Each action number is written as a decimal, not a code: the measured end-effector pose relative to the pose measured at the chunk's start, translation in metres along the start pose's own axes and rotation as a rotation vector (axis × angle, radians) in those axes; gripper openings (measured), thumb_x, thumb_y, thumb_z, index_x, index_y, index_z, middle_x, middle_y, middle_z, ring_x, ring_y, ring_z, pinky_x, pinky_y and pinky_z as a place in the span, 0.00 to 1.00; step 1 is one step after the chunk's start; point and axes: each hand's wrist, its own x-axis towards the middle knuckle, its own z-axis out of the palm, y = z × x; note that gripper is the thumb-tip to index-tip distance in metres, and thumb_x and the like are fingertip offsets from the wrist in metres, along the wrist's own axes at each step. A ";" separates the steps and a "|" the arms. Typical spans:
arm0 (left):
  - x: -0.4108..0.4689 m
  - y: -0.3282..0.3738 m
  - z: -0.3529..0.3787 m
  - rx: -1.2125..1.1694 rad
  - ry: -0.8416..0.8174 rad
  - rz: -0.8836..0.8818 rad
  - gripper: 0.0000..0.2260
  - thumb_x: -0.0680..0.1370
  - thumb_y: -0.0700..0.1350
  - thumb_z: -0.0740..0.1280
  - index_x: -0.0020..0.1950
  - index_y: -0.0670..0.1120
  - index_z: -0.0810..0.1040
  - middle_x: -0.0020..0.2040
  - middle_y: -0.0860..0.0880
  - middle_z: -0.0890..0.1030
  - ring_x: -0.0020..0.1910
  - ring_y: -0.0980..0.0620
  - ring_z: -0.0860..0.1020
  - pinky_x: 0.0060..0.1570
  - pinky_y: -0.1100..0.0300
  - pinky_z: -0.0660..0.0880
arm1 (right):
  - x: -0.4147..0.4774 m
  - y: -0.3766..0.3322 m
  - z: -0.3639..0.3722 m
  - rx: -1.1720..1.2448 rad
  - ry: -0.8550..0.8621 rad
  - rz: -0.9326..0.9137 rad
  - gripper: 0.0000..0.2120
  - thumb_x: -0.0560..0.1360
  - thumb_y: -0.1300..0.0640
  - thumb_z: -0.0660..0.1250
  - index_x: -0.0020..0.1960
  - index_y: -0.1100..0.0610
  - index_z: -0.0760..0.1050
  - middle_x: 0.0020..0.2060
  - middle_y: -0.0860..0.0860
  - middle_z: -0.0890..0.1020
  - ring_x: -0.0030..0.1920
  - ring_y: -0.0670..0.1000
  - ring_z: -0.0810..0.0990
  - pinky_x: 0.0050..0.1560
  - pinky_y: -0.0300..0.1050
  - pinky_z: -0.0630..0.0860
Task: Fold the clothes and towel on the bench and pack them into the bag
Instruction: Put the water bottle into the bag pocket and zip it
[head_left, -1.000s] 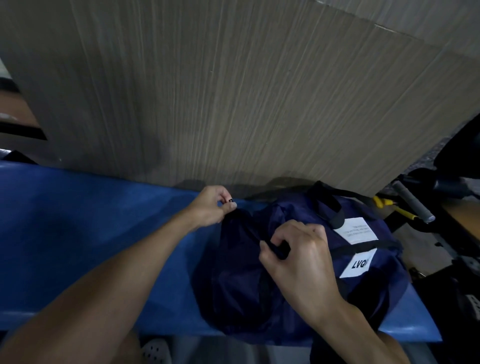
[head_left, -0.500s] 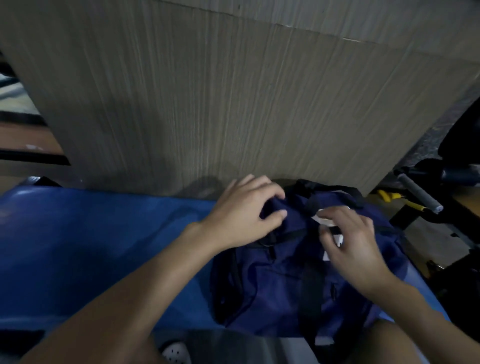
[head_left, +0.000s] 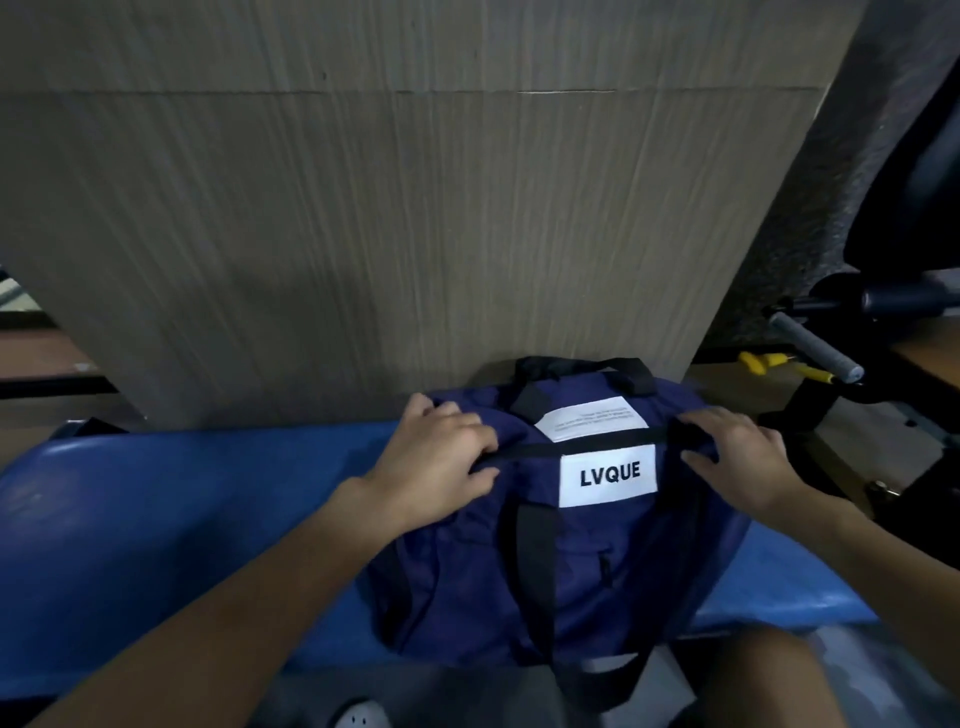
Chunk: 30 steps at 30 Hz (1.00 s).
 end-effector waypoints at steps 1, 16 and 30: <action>0.001 -0.003 0.001 -0.001 0.006 -0.016 0.11 0.78 0.58 0.65 0.50 0.53 0.81 0.44 0.58 0.80 0.50 0.55 0.75 0.54 0.56 0.59 | 0.003 0.003 0.001 -0.004 -0.003 0.001 0.23 0.76 0.54 0.70 0.70 0.49 0.70 0.67 0.48 0.74 0.69 0.53 0.68 0.65 0.52 0.59; 0.028 -0.074 -0.060 -0.182 -0.069 -0.176 0.08 0.80 0.49 0.69 0.50 0.46 0.83 0.43 0.52 0.83 0.40 0.55 0.79 0.43 0.57 0.76 | 0.059 -0.039 -0.045 0.132 0.186 -0.133 0.05 0.78 0.55 0.67 0.43 0.48 0.74 0.41 0.51 0.81 0.49 0.57 0.79 0.59 0.55 0.69; 0.006 -0.167 -0.102 -0.156 0.091 -0.276 0.04 0.80 0.45 0.67 0.49 0.47 0.81 0.46 0.51 0.80 0.48 0.49 0.76 0.51 0.46 0.76 | 0.090 -0.135 -0.055 0.137 0.263 -0.291 0.04 0.78 0.56 0.66 0.47 0.55 0.78 0.44 0.52 0.82 0.50 0.57 0.79 0.53 0.48 0.61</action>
